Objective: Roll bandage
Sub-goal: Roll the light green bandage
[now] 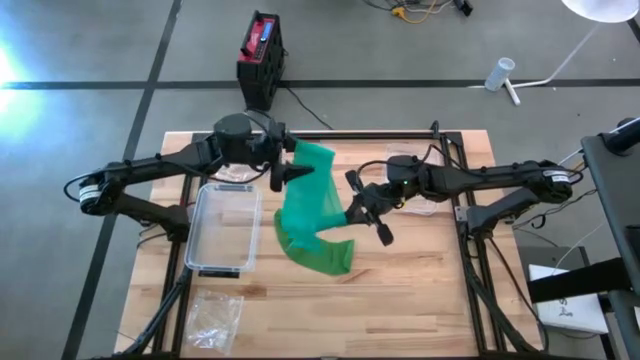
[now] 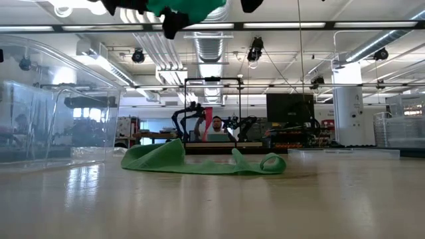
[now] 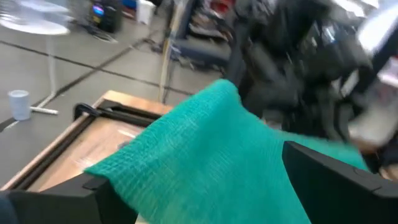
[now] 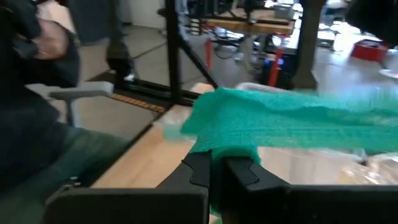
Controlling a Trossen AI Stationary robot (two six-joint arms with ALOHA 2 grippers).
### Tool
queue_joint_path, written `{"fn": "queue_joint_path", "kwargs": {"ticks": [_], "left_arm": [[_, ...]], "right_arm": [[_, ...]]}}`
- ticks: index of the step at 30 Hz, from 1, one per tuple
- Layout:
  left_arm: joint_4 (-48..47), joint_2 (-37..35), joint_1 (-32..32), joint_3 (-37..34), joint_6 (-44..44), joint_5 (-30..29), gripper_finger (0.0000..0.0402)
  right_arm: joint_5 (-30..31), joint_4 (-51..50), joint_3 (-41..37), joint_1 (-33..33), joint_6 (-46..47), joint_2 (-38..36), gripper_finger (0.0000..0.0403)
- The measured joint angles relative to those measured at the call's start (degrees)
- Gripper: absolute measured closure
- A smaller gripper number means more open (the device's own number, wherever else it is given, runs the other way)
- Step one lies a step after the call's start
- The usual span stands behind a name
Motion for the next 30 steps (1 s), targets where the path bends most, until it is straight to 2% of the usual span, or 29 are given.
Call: {"fn": "queue_joint_path", "kwargs": {"ticks": [3,8,13,19,22,25,28,30], "left_arm": [[-3.64,0.06,0.02,0.0,5.88,2.25,0.0064],[-9.3,-0.62,0.07,0.02,16.54,2.52,0.0079],[-9.83,0.11,0.07,-1.56,18.95,2.66,0.009],[-6.75,-0.52,-0.02,-6.03,17.75,4.4,0.0095],[2.77,-0.88,-0.57,-9.71,13.75,8.12,0.0095],[18.53,-0.85,-2.54,-15.19,8.24,11.07,0.0092],[35.38,-0.39,-5.36,-20.58,5.52,9.31,0.0089],[43.11,0.15,-7.4,-23.39,4.64,4.27,0.0086]], "right_arm": [[-0.99,-3.07,0.99,0.0,-0.06,-1.7,0.04],[-2.02,-8.86,3.08,0.06,-0.33,-4.49,0.04],[-5.56,-9.36,4.01,0.09,-0.46,-6.07,0.04],[-5.66,-9.34,5.12,0.0,2.34,-7.42,0.04],[-3.61,-9.28,5.81,0.0,3.59,-7.67,0.04],[3.69,-9.36,6.45,-0.12,5.43,-7.67,0.04],[12.13,-9.37,6.59,-0.42,5.51,-7.57,0.04],[17.3,-8.53,6.62,-0.44,4.76,-7.28,0.04]]}}
